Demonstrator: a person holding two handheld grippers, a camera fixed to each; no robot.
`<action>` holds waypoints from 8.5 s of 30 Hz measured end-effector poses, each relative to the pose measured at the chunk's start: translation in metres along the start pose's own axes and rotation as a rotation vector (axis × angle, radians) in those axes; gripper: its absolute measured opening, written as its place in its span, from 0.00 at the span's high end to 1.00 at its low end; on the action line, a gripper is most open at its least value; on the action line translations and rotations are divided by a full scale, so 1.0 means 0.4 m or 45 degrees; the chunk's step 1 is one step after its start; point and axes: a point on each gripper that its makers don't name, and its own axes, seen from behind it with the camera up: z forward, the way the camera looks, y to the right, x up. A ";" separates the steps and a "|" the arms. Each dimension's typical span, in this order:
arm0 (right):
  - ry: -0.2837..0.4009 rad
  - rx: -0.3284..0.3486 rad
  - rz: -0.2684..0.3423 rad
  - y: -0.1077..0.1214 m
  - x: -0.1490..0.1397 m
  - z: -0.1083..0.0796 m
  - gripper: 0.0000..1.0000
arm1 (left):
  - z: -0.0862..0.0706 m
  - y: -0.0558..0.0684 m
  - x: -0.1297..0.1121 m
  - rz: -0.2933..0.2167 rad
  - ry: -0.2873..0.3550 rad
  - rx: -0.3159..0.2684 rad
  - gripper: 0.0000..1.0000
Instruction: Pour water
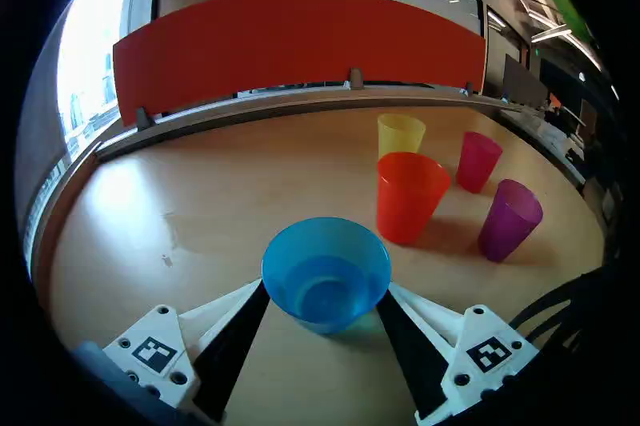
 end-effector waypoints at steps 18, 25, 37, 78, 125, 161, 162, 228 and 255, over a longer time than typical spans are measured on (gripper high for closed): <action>0.002 -0.009 0.003 0.007 0.005 -0.007 0.18 | 0.000 0.007 -0.006 0.002 -0.008 -0.007 0.19; 0.000 -0.003 -0.001 0.005 0.007 -0.006 0.18 | -0.019 0.021 0.023 -0.008 0.041 -0.040 0.19; 0.018 0.018 -0.012 -0.006 0.030 0.000 0.18 | -0.106 0.023 0.148 0.004 0.126 -0.077 0.19; 0.123 0.113 -0.008 -0.138 0.149 -0.078 0.18 | -0.580 0.248 0.710 0.495 0.370 -0.388 0.20; 0.089 0.201 0.011 -0.227 0.093 -0.088 0.18 | -0.677 0.364 0.806 1.018 0.512 -0.395 0.20; 0.127 0.212 0.007 -0.224 0.109 -0.085 0.18 | -0.686 0.411 0.838 1.304 0.575 -0.326 0.20; 0.127 0.212 0.007 -0.224 0.109 -0.085 0.18 | -0.686 0.412 0.840 1.306 0.576 -0.325 0.20; 0.127 0.216 -0.015 -0.212 0.113 -0.071 0.19 | -0.675 0.432 0.863 1.546 0.614 -0.243 0.20; 0.138 0.211 -0.012 -0.210 0.116 -0.073 0.19 | -0.676 0.437 0.866 1.604 0.622 -0.225 0.20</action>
